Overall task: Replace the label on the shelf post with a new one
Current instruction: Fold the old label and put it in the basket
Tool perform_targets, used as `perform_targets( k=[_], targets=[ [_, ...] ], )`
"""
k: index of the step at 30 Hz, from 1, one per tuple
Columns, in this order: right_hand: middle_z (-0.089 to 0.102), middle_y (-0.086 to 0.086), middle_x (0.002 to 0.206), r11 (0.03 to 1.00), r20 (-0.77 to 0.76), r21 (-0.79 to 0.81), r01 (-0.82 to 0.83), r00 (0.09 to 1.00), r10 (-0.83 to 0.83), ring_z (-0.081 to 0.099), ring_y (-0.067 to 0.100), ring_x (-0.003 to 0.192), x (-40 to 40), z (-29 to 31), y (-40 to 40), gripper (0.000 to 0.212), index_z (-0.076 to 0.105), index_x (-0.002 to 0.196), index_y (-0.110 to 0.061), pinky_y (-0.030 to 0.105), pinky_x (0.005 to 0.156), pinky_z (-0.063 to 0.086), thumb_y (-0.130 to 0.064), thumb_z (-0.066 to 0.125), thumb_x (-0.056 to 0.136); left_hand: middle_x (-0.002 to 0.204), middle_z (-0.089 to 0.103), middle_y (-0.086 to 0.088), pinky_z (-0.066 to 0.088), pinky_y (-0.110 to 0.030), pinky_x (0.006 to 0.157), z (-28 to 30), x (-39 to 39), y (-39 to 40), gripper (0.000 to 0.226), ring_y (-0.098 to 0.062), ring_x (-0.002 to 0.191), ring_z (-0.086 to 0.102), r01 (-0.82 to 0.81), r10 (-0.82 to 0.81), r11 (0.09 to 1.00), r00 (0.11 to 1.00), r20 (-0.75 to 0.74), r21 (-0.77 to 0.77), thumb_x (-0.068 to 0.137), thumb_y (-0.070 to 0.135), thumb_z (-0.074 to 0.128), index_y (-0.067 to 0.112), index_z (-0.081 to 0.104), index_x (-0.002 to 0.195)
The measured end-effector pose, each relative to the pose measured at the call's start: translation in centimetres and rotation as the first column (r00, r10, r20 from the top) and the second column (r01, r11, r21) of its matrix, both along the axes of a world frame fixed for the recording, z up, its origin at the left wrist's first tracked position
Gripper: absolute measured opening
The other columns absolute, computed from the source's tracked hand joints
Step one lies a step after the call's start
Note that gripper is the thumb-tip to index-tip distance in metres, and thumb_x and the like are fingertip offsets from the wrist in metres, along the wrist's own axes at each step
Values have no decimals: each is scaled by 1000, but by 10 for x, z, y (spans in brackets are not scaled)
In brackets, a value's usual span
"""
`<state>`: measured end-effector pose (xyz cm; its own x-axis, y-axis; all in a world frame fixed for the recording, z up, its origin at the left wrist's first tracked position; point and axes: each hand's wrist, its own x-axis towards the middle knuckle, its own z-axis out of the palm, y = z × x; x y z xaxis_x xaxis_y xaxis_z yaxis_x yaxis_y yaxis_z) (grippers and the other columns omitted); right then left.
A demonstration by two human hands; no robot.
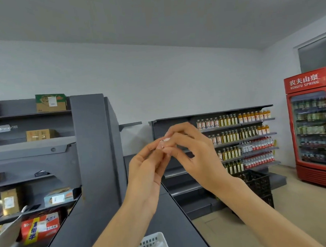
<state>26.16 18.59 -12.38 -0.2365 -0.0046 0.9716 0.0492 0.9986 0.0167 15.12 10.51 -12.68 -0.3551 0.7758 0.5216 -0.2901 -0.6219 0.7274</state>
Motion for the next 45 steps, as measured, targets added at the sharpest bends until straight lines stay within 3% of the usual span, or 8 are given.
perform_targets(
  k=[7,11,18,25,29,37,40,45],
  targets=[
    [65,-16,96,990,9,-138,22,1000,-21,61,6,95,13,-26,28,19,73,93,-18,27,85,52,0,71,86,98,76,-4,54,-27,84,-22,18,22,21,-14,95,72,-56,56,992,998,1,-116,93,22,57,10,71,103],
    [65,-13,88,933,107,-357,-39,991,82,63,4,92,13,-42,29,35,50,101,-27,27,88,54,-2,70,86,90,76,4,48,-25,85,-48,16,32,16,-8,89,69,-228,211,953,972,-108,-198,90,22,62,15,69,103],
    [60,-6,94,849,233,-517,-110,936,263,59,8,82,-9,-90,38,33,55,97,-18,26,74,55,4,71,79,80,73,3,45,-23,78,-108,5,31,10,-1,75,65,-519,453,809,850,-269,-276,91,15,61,12,69,96],
    [66,0,83,761,421,-643,86,870,257,65,21,77,-34,-169,48,33,55,91,-23,37,71,57,-10,82,76,92,72,2,53,-27,77,-178,-12,31,10,-12,93,67,-766,421,615,520,-743,-187,94,15,55,13,63,88],
    [65,-1,77,637,398,-766,87,843,363,65,16,66,-40,-212,46,34,55,91,-18,21,65,54,-6,82,75,109,56,2,52,-28,78,-215,-12,22,13,-15,93,60,-844,288,533,254,-923,-66,94,5,52,12,63,93],
    [79,12,91,672,599,-712,206,677,427,76,23,84,-42,-239,49,17,66,95,-9,19,74,58,4,69,85,124,60,4,47,-24,85,-241,-15,-6,31,-8,100,57,-844,175,529,214,-961,-92,95,1,47,19,62,116],
    [80,3,85,698,659,-651,296,678,327,75,21,79,-45,-238,49,16,65,91,-18,37,76,60,-3,59,90,128,59,3,53,-28,84,-240,-17,-13,40,-10,104,59,-827,173,549,257,-951,-124,96,-1,41,23,59,123],
    [73,-9,74,752,605,-574,324,786,123,69,14,73,-49,-227,34,17,64,88,-26,29,62,52,-29,52,99,107,65,9,52,-18,75,-233,-17,-23,42,-4,88,63,-806,318,590,297,-900,-57,96,12,51,38,51,129]
  ],
)
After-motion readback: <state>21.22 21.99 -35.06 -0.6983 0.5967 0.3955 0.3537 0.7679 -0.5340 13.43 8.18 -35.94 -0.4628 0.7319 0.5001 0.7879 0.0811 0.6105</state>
